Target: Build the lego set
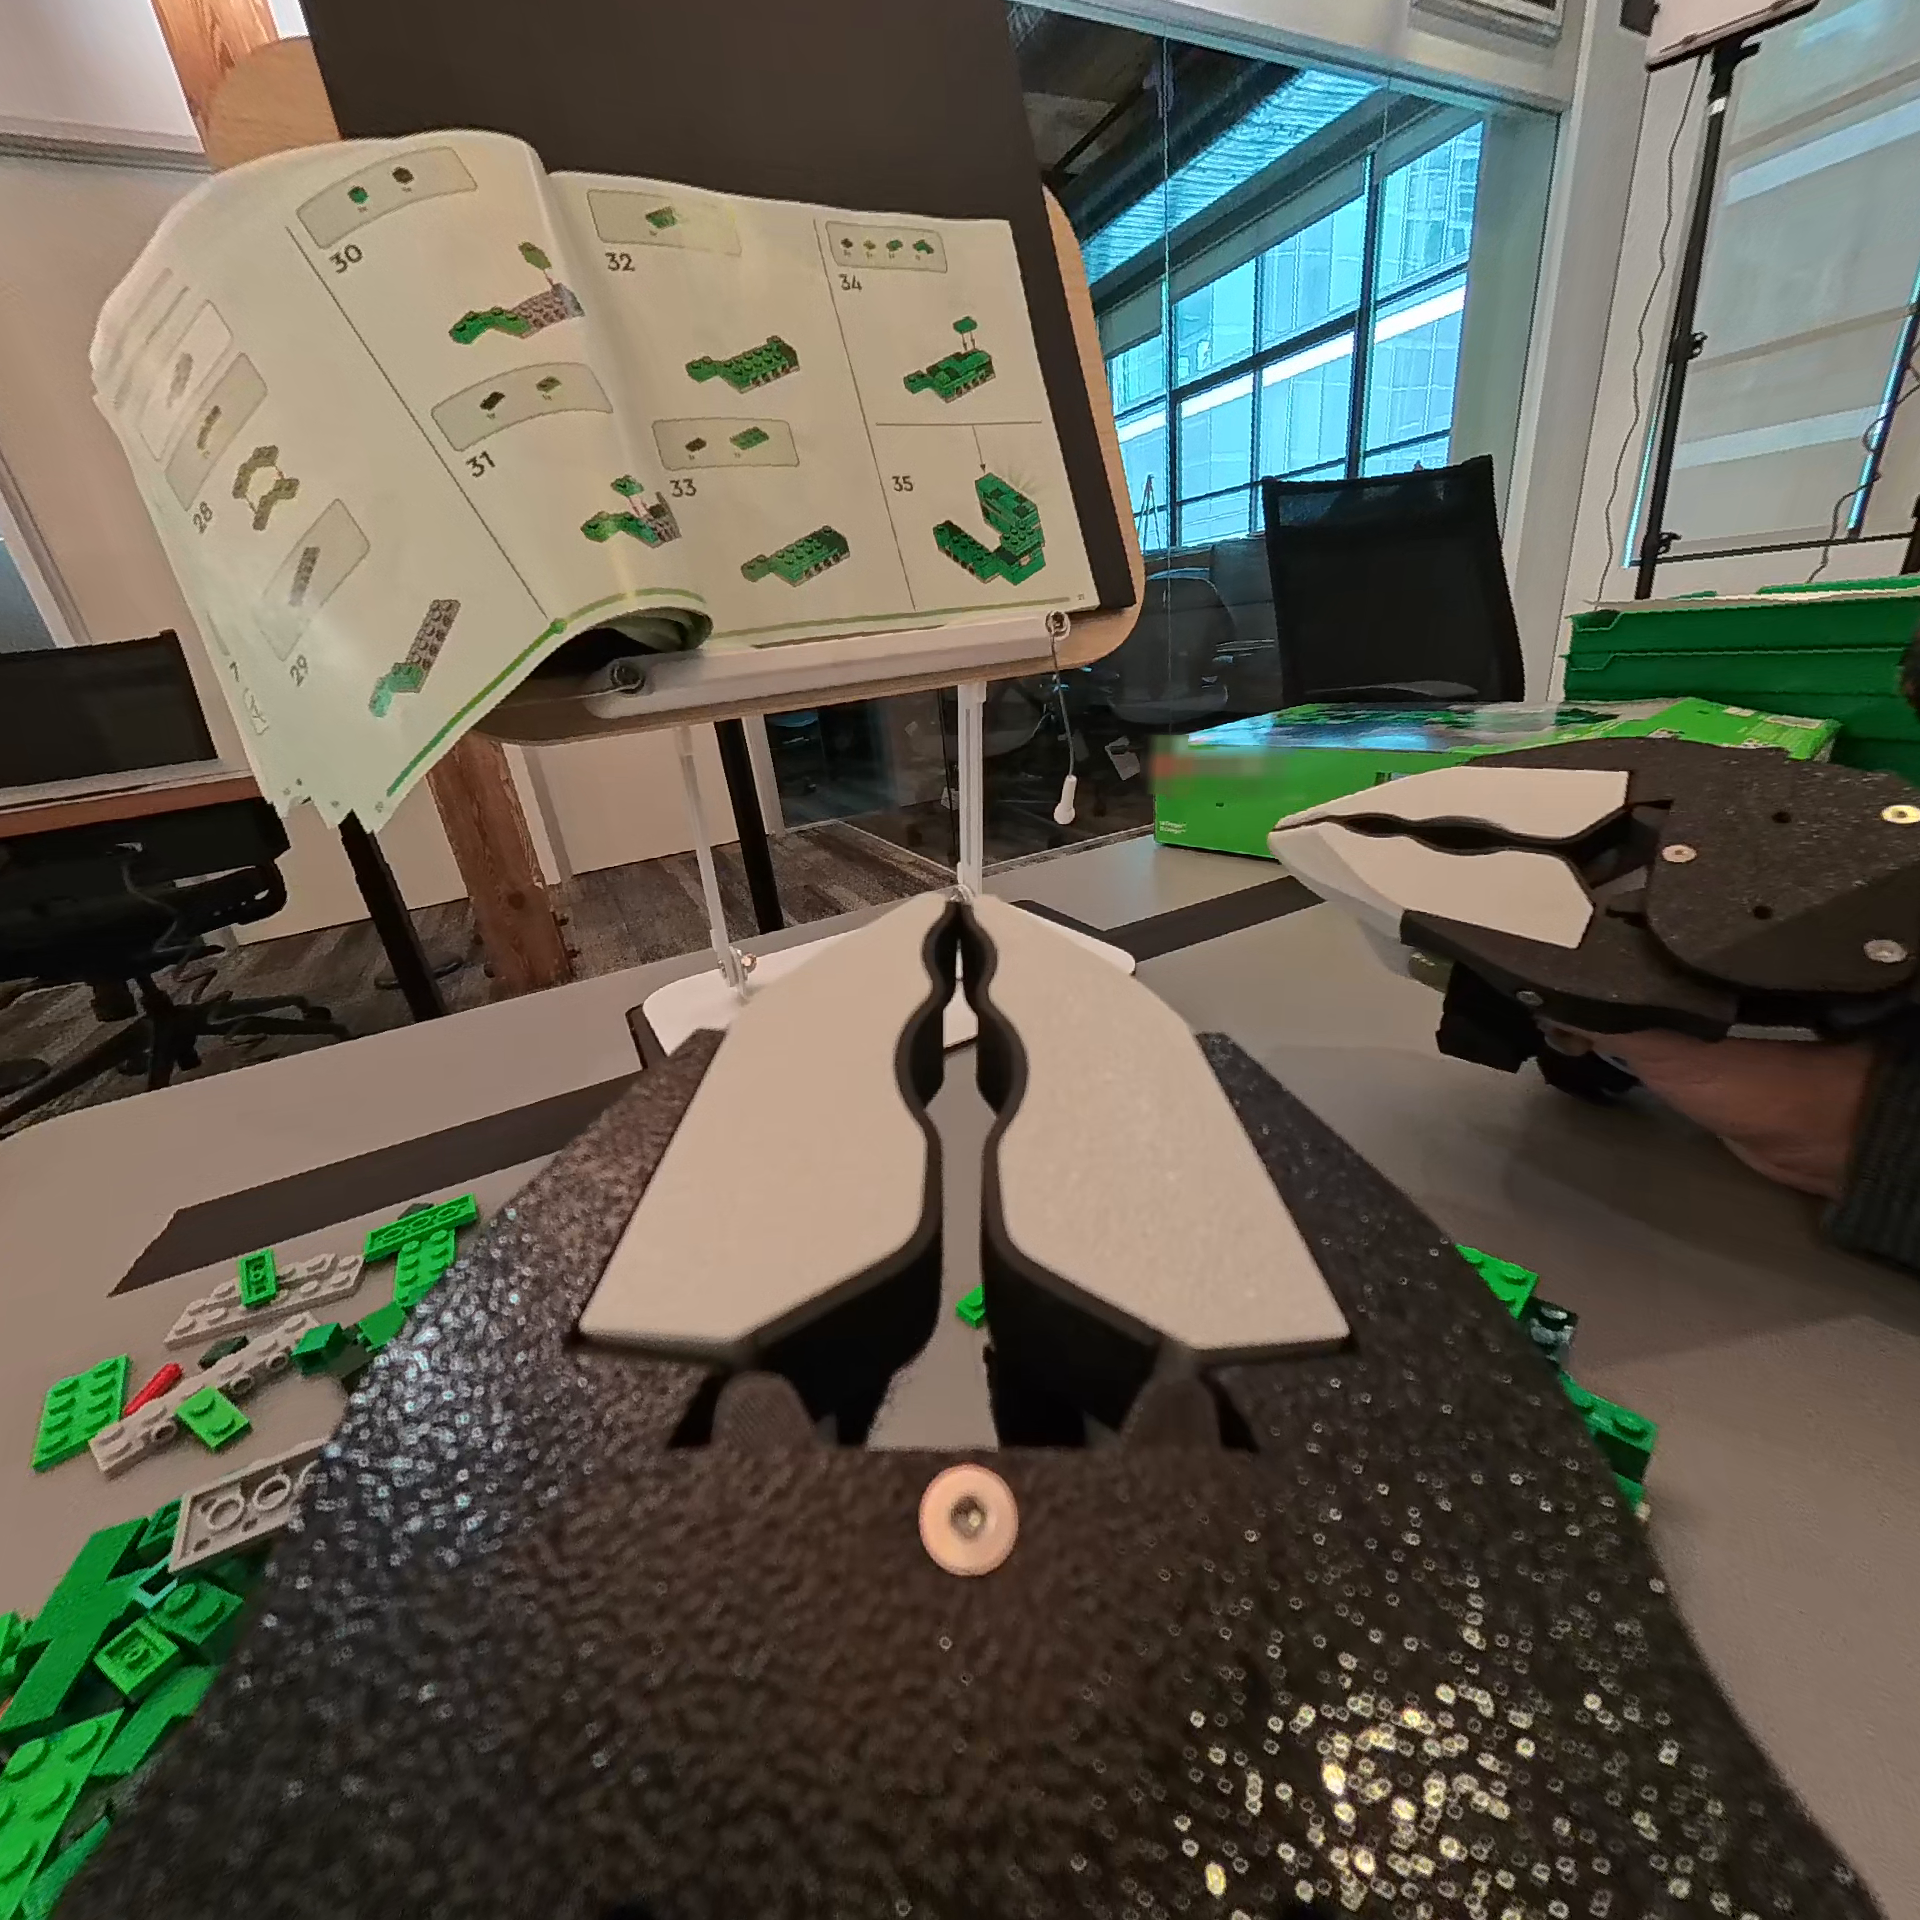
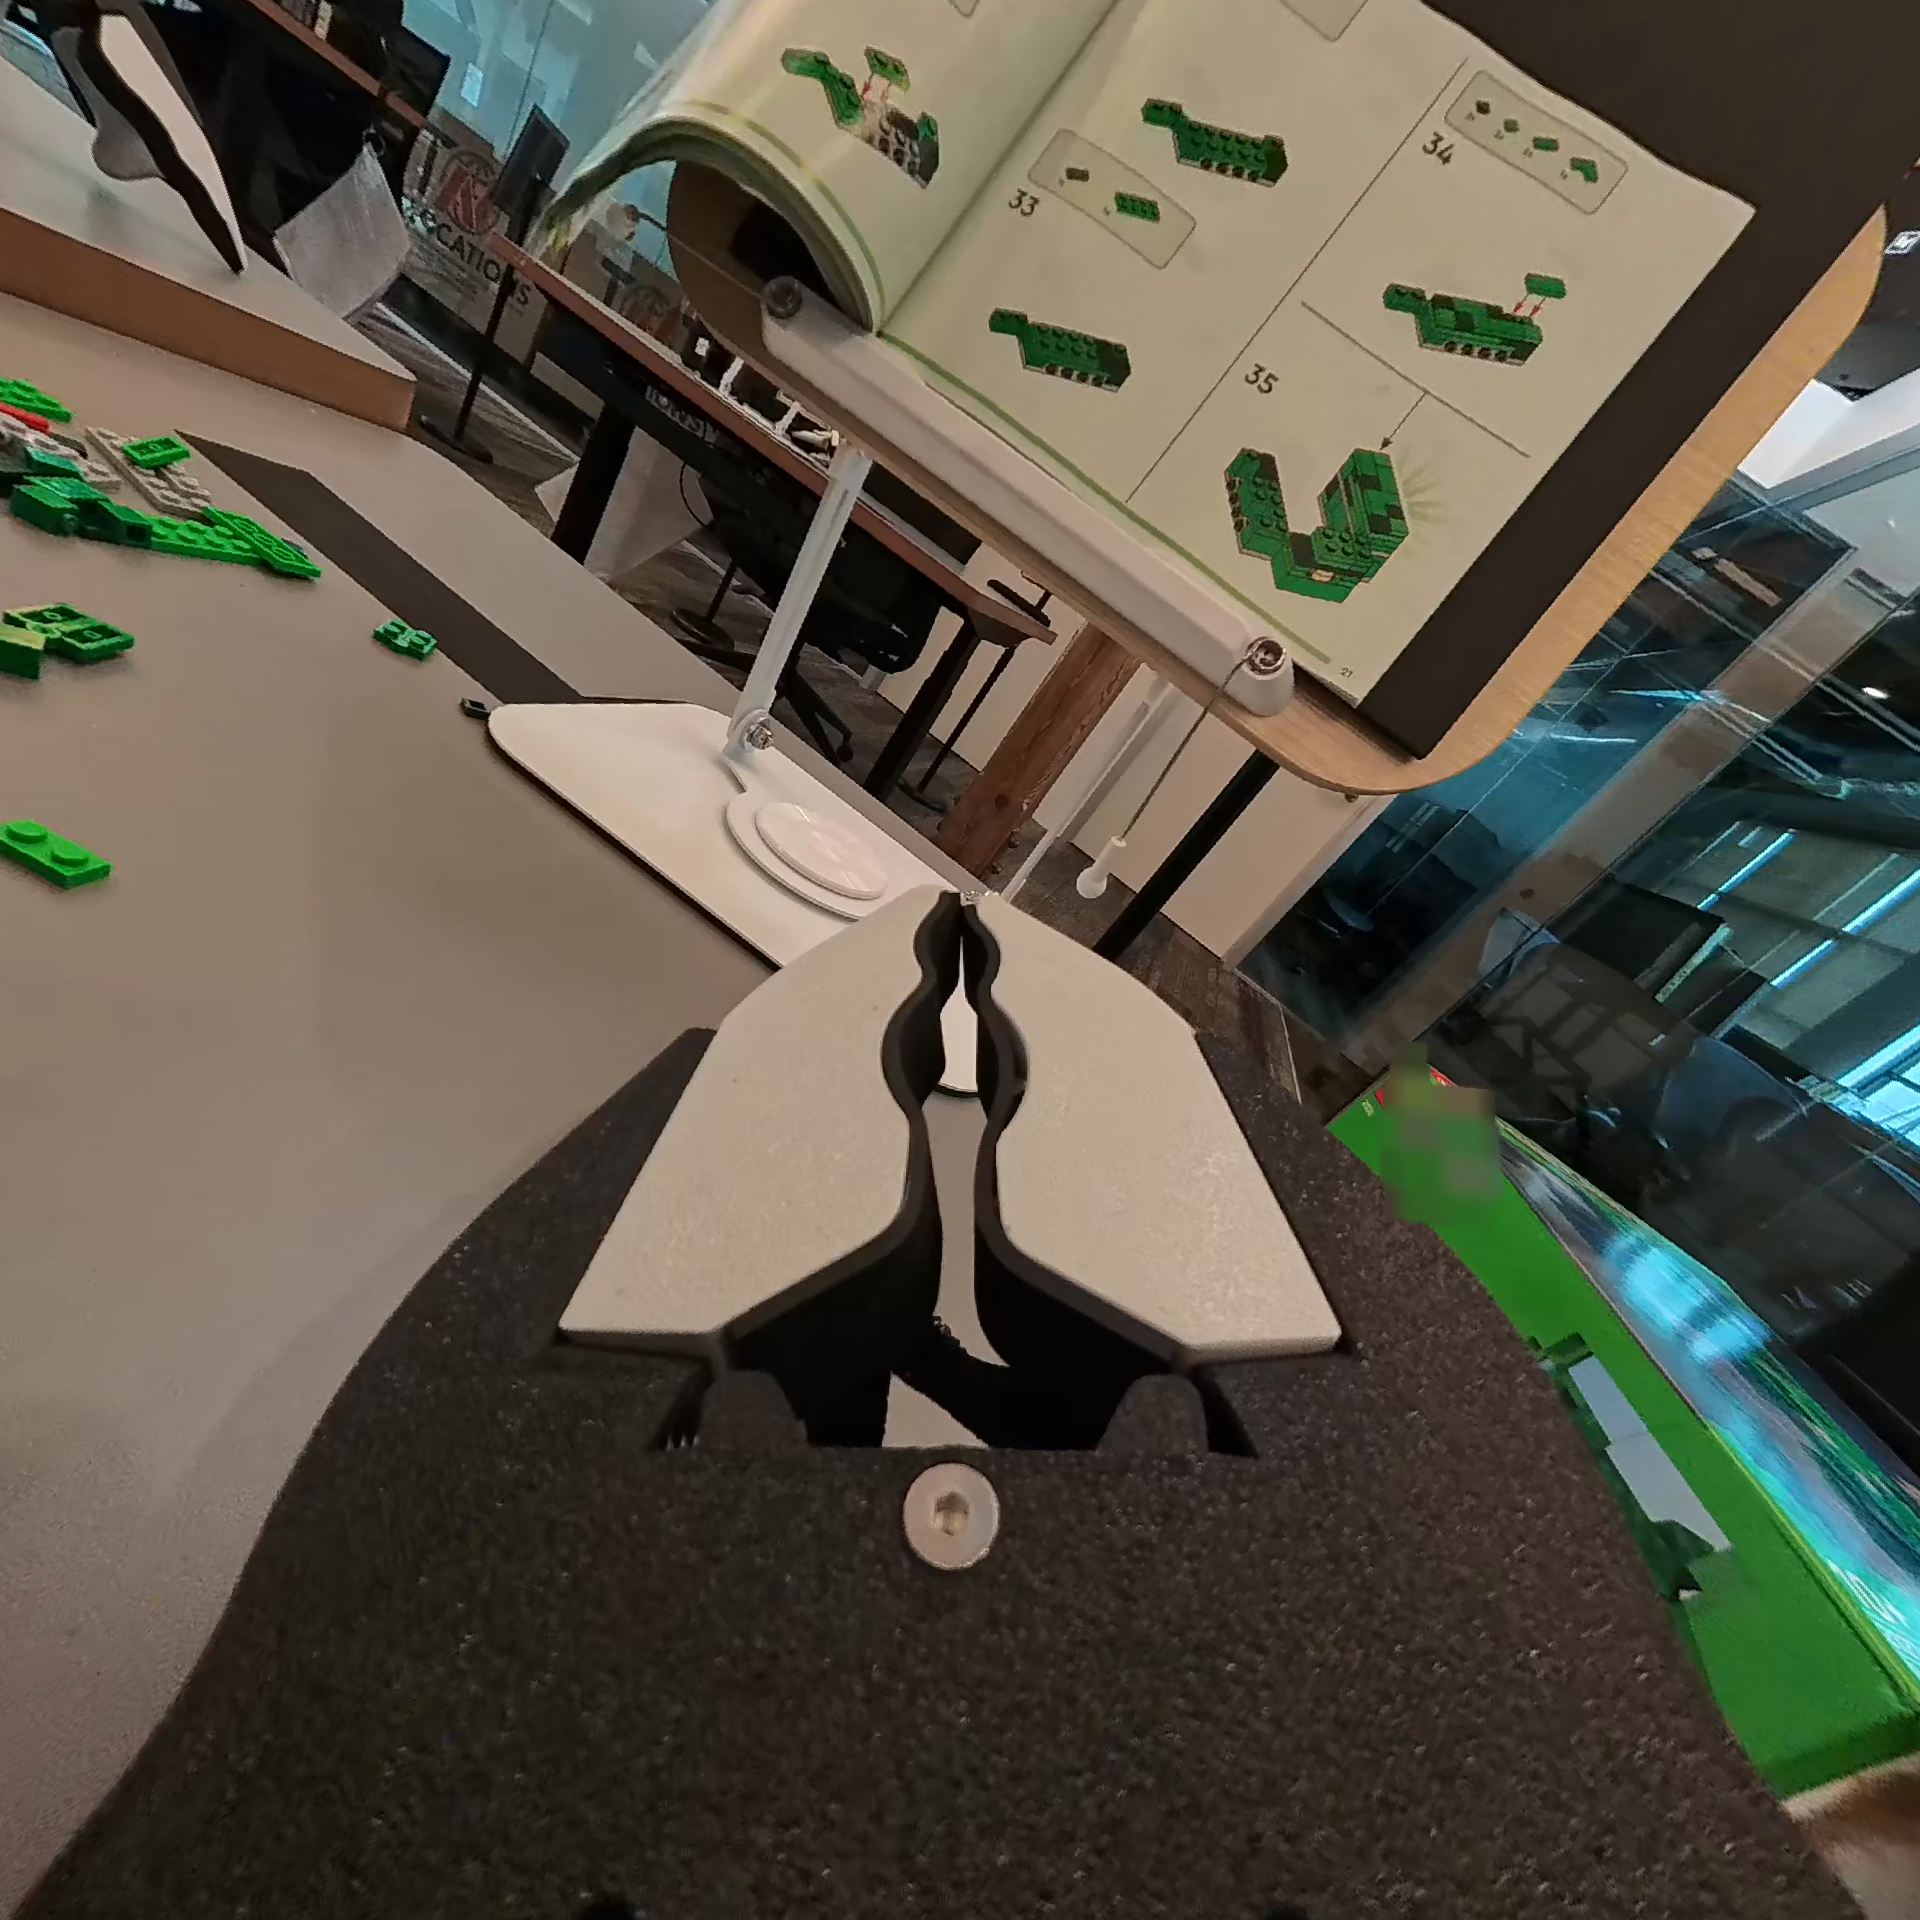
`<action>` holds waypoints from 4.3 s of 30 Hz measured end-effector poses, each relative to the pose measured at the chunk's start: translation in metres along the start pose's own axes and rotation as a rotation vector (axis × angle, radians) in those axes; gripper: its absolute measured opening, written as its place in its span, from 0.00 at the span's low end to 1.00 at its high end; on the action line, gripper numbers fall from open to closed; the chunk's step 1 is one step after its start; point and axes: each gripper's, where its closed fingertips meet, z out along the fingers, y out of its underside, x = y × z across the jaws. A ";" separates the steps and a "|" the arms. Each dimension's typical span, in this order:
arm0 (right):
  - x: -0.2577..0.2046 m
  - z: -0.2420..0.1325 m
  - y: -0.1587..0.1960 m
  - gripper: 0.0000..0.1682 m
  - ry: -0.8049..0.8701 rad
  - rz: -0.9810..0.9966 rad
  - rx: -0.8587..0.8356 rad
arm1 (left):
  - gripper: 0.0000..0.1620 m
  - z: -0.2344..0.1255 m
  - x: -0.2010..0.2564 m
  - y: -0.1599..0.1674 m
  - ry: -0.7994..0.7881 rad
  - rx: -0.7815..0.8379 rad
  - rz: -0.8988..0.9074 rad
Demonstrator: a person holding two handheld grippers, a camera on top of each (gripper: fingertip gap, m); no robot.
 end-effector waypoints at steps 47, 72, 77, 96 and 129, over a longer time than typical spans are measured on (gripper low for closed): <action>0.112 0.129 -0.011 0.18 0.373 0.556 -0.051 | 0.00 0.001 0.005 0.010 0.009 -0.014 0.037; 0.113 0.128 -0.019 0.18 0.380 0.528 -0.051 | 0.00 0.002 0.006 0.011 0.021 -0.021 0.026; 0.114 0.127 -0.018 0.17 0.390 0.516 -0.055 | 0.00 0.002 0.007 0.011 0.025 -0.022 0.028; 0.119 0.120 -0.021 0.03 0.451 0.443 -0.053 | 0.00 0.002 0.008 0.011 0.031 -0.023 0.024; 0.087 0.123 -0.081 0.00 0.330 0.193 0.159 | 0.00 0.002 0.009 0.011 0.037 -0.025 0.025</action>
